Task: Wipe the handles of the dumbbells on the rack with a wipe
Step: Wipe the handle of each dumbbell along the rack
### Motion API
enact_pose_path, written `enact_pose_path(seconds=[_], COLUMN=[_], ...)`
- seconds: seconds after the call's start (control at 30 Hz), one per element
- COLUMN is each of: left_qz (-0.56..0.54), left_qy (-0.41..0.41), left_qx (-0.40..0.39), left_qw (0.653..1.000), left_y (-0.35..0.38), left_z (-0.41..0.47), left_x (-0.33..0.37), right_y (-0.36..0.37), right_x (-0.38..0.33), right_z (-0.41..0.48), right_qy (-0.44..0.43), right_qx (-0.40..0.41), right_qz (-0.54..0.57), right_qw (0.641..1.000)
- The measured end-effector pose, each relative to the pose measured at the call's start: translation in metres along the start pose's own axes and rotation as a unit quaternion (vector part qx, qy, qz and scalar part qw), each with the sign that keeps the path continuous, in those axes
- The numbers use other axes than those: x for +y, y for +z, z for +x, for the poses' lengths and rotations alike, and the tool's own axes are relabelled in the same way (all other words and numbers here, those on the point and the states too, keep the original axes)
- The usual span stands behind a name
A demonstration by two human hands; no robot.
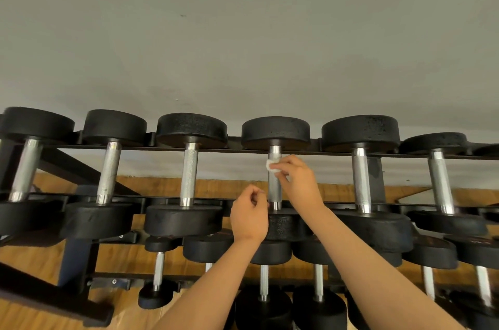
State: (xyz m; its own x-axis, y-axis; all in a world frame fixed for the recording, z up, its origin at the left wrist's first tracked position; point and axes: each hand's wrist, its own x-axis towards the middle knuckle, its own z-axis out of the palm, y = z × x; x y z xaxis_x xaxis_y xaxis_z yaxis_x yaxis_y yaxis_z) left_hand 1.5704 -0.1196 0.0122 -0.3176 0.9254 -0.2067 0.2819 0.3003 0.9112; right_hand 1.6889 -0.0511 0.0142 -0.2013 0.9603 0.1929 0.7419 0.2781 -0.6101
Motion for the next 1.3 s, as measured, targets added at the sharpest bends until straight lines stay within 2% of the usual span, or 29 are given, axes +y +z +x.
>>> enact_pose_path(seconds=[0.07,0.23,0.4,0.5,0.57,0.63,0.73,0.9,1.03,1.2,1.3], left_qz=[-0.001,0.000,-0.007,-0.014,-0.008,0.011,0.035,0.098,0.146,0.193,0.203], left_qy=[0.003,0.005,0.030,0.043,0.052,0.074,0.121,0.135,0.116,0.160,0.141], left_qx=[0.001,0.003,0.005,-0.001,-0.039,-0.099,-0.174,-0.248,-0.265,-0.223,-0.246], left_qw=[1.000,1.000,1.000,0.999,0.998,0.992,0.977,0.954,0.946,0.942,0.937], left_y=[0.000,0.000,0.000,-0.002,-0.006,-0.012,-0.025,-0.029,-0.027,-0.021,-0.019], left_z=[0.000,0.000,0.001,0.001,0.004,0.010,0.020,0.038,0.044,0.043,0.043], left_x=[0.000,-0.001,-0.004,-0.002,-0.002,-0.003,-0.001,0.007,0.009,0.014,0.018], right_y=[-0.002,-0.006,-0.015,-0.022,-0.026,-0.028,-0.027,-0.013,-0.006,-0.004,-0.002], right_x=[0.006,0.004,0.002,-0.001,-0.002,-0.003,-0.006,-0.014,-0.015,-0.017,-0.019], right_z=[-0.008,0.003,-0.015,-0.020,-0.023,-0.028,-0.035,-0.046,-0.051,-0.052,-0.056], right_qy=[-0.025,0.019,0.023,0.048,0.075,0.099,0.136,0.146,0.160,0.158,0.159], right_qx=[-0.018,-0.057,-0.210,-0.245,-0.252,-0.238,-0.174,-0.092,-0.053,-0.015,0.018], right_qz=[0.021,0.040,0.031,0.048,0.055,0.075,0.131,0.164,0.171,0.179,0.173], right_qw=[0.999,0.997,0.977,0.967,0.963,0.963,0.967,0.971,0.971,0.971,0.972])
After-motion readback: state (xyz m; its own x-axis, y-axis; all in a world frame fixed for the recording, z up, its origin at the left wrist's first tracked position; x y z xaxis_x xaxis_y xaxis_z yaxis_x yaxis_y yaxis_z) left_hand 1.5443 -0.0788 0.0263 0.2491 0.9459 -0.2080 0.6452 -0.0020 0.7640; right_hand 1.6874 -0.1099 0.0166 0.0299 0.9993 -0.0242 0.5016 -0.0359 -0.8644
